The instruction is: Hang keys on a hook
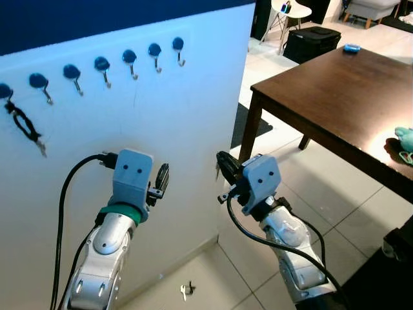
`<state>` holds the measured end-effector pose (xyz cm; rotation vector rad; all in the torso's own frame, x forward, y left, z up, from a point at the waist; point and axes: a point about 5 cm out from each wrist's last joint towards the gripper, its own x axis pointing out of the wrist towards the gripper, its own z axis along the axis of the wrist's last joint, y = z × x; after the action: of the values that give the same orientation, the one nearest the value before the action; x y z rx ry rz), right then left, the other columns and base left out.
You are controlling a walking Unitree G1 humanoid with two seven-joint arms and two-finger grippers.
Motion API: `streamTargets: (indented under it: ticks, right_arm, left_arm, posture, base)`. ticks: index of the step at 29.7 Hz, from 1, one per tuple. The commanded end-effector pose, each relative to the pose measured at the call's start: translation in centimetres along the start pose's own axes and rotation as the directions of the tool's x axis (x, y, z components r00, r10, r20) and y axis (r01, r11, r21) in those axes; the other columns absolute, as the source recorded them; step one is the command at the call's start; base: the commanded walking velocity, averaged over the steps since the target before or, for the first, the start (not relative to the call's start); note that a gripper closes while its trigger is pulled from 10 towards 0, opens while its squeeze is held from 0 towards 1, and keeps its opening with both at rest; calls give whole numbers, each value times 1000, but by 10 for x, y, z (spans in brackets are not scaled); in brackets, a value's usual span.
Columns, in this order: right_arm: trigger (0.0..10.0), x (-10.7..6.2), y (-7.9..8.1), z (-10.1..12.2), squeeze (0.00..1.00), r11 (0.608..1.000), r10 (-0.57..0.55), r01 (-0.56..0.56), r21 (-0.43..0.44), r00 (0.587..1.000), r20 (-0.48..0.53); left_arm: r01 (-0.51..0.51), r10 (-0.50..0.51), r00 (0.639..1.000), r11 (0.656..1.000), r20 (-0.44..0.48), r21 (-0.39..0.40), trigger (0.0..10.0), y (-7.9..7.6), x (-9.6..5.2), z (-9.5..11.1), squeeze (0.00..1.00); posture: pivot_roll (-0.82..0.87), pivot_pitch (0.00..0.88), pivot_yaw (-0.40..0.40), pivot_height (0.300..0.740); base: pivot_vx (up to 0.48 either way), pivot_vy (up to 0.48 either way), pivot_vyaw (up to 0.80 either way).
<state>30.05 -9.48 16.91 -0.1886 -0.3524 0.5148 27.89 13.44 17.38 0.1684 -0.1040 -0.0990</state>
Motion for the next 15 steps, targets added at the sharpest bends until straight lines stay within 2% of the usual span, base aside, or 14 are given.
streamTargets:
  ticks: [1,6,15]
  right_arm:
    - [10000,-2,1,-3,0,1000,-4,4,22,1000,-13]
    - [10000,-2,1,-2,0,1000,-8,8,19,1000,-5]
    - [10000,0,-2,1,0,1000,-25,25,18,1000,14]
  left_arm:
    - [2,-2,1000,1000,-12,8,10000,0,-1,-3,0]
    - [2,-2,1000,1000,-12,9,10000,0,-1,-3,0]
    - [2,-1,1000,1000,-12,10,10000,0,-1,-3,0]
  posture:
    - [-84,17,91,740]
    - [-83,17,93,740]
    - [-83,18,94,740]
  base:
    - [-480,0,0]
    - [-480,0,0]
    - [-455,0,777]
